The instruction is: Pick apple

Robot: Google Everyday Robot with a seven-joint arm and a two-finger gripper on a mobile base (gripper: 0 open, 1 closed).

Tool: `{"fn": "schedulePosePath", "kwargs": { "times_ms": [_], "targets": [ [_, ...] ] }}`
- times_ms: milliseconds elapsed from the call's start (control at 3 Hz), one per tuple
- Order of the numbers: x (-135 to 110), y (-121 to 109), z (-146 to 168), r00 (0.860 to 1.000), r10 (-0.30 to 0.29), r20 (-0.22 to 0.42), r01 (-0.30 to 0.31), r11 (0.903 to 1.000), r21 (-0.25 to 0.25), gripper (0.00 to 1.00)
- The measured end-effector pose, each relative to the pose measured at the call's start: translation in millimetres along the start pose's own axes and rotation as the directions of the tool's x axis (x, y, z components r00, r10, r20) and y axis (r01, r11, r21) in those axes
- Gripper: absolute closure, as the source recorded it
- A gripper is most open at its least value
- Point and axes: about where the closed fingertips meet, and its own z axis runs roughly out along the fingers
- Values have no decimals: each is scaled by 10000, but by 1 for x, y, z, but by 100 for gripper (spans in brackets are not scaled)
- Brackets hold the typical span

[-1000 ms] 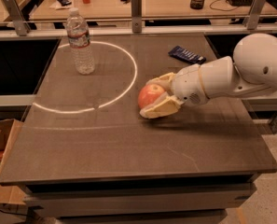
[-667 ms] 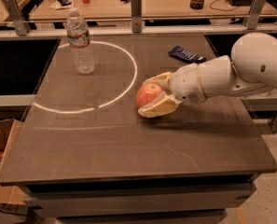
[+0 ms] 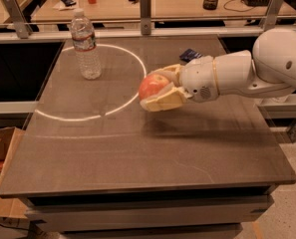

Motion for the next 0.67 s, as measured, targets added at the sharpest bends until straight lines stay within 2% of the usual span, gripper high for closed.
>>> {"fn": "schedulePosePath", "kwargs": {
  "times_ms": [333,667],
  "targets": [
    [-33,-6,-10,9965,522,656,-532,9985,136,100],
    [-35,-6,-10,9957,600,710,-610,9981,127,100]
  ]
}}
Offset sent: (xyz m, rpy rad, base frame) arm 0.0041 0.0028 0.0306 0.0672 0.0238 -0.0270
